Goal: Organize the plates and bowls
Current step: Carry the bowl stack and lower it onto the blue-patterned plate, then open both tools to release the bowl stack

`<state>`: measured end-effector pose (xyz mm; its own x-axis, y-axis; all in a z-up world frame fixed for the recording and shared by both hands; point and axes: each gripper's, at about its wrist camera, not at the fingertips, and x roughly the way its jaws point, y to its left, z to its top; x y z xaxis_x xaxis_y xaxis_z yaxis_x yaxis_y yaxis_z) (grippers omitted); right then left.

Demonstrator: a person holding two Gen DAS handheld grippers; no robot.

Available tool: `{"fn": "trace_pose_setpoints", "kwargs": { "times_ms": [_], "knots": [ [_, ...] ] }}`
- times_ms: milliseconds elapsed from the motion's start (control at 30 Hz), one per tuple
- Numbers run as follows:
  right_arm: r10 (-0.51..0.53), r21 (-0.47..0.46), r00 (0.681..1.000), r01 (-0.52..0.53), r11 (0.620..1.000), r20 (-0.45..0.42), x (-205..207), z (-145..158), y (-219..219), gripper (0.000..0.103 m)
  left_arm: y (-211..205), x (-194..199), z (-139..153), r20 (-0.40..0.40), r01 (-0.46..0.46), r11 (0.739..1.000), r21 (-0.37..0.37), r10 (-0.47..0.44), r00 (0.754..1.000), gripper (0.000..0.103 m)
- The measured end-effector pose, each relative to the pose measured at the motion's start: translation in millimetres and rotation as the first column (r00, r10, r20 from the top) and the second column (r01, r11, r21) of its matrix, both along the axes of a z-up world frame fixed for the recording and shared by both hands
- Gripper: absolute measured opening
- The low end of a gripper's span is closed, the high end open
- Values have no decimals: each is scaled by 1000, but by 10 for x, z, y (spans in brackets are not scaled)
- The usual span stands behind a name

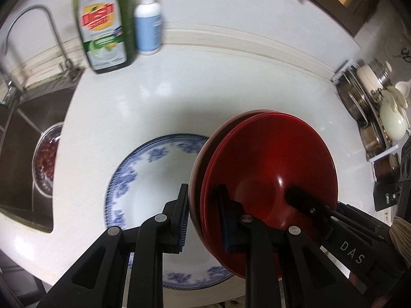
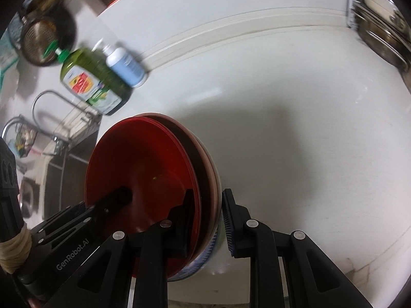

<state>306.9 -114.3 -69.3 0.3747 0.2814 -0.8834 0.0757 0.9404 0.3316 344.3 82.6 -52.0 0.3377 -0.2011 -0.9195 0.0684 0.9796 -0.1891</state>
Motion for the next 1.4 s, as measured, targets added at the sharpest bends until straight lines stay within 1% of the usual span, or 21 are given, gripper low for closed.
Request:
{"fn": "trace_pose_setpoints", "kwargs": {
  "times_ms": [267,500,700,900,1267,1400],
  "knots": [
    [56,9,997,-56,998,-44,35,-155,382,23,287,-73,-162,-49,-44,999,17,44,998,22],
    [76,12,993,-75,997,-93,42,-302,542,23,387,-89,-292,-87,-56,998,25,58,995,22],
    [73,15,990,-72,997,-122,44,-386,585,23,404,-81,-360,-103,-56,998,39,59,993,22],
    [78,16,989,-76,997,-129,47,-457,614,23,416,-59,-408,-106,-54,997,51,59,993,22],
    [88,-5,988,-89,996,-127,48,-476,634,23,447,-53,-461,-111,-56,998,39,60,992,22],
    [99,-1,988,-100,995,-122,55,-474,646,25,451,-55,-462,-115,-49,998,33,52,992,23]
  ]
}}
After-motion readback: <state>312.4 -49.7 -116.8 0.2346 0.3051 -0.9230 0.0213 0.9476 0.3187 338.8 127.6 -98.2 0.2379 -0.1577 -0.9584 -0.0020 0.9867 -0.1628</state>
